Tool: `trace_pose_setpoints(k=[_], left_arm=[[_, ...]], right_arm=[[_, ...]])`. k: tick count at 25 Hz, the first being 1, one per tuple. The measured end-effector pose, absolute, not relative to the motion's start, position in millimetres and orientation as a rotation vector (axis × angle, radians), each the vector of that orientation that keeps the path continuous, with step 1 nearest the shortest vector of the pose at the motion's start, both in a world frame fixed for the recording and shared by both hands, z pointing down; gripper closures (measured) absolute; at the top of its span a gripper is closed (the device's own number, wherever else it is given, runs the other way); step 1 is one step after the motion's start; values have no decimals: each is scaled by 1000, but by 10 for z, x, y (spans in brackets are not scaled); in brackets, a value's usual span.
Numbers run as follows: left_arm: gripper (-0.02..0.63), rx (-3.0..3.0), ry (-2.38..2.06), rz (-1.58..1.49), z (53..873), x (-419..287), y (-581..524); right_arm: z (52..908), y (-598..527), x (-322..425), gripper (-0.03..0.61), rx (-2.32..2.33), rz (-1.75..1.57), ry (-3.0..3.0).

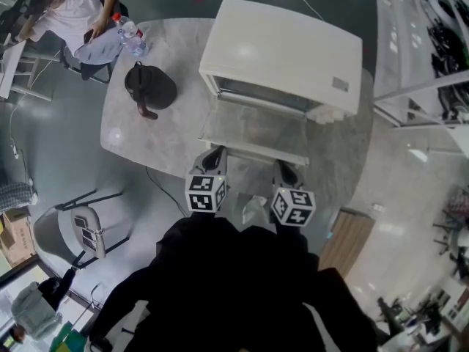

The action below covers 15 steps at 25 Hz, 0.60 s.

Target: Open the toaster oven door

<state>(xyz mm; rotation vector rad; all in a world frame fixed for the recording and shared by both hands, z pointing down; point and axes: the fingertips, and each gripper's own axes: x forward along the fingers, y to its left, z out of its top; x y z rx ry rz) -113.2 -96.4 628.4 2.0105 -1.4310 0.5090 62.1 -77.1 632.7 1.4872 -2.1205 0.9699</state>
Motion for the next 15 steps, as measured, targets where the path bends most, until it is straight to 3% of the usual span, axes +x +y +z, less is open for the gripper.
trace_pose_setpoints(k=[15], left_arm=[[611, 1980, -1406, 544, 6473, -1135, -915]], right_arm=[[6522, -697, 647, 575, 1471, 999, -2076]])
